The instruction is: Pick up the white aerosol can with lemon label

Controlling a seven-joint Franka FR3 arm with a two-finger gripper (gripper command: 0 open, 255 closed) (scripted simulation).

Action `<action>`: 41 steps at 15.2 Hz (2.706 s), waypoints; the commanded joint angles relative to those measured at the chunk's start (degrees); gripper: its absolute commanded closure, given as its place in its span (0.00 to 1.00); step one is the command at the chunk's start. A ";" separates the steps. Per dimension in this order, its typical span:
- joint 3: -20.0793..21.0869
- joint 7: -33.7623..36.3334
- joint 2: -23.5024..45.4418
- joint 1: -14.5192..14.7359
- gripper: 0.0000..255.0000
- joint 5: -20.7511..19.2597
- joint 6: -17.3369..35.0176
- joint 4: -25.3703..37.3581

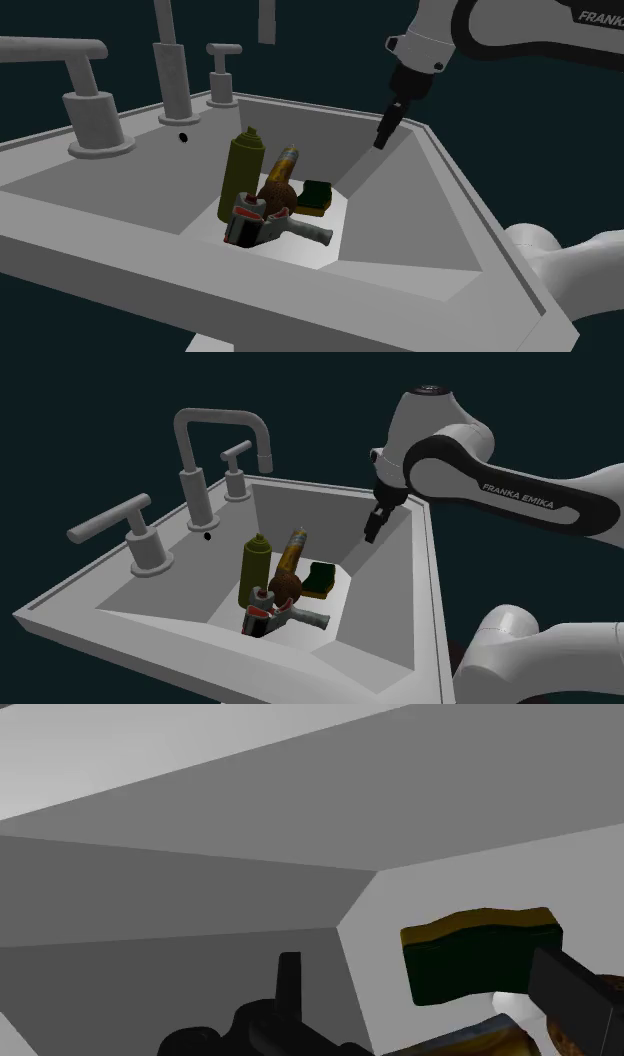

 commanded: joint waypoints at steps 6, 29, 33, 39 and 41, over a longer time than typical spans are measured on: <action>8.68 18.84 7.73 -4.53 0.00 3.13 4.16 2.33; 27.71 77.34 44.96 -17.45 0.00 -5.68 13.53 22.26; 27.66 77.24 44.89 -17.49 1.00 -5.64 13.51 22.23; 27.65 77.21 44.90 -17.50 1.00 -5.64 13.48 22.27; 27.71 77.34 44.96 -17.46 1.00 -5.68 13.53 22.26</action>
